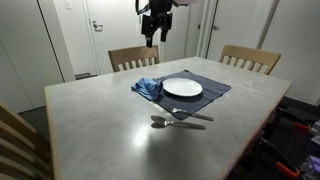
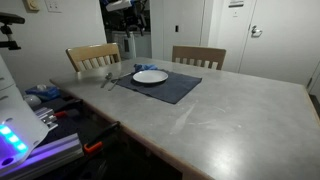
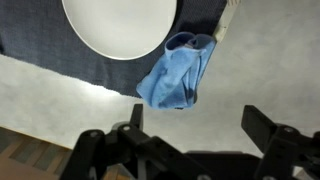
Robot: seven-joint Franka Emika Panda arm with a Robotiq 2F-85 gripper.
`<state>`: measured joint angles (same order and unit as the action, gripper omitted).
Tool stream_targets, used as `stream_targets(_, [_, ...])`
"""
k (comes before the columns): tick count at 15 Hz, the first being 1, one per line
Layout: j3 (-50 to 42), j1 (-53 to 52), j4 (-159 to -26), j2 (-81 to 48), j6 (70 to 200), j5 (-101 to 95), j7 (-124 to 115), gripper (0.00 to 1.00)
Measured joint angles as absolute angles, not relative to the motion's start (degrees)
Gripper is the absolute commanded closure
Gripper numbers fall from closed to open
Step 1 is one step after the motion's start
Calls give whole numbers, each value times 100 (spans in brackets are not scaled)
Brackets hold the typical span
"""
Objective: Use the towel to wipe the plate
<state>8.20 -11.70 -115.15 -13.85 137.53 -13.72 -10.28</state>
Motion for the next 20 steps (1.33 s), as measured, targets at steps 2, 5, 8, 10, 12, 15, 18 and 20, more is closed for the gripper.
stream_targets(2, [813, -1369, -11303, -1838, 13606, -1408, -1221, 0])
stream_targets(5, [707, -1610, -10806, -2586, 13470, -1432, -1562, 0])
stream_targets(8, [424, -1794, -10248, -3216, 13376, -1482, -1841, 0])
stream_targets(10, [269, -1822, -9879, -3560, 13222, -1469, -1963, 0])
stream_targets(12, [192, -1810, -9546, -3831, 12967, -1334, -2033, 0])
stream_targets(15, [173, -1792, -9139, -4193, 12500, -1020, -2068, 0])
stream_targets(18, [175, -1761, -8846, -4486, 12230, -700, -2067, 0])
stream_targets(20, [174, -1735, -8704, -4609, 12148, -569, -2067, 0])
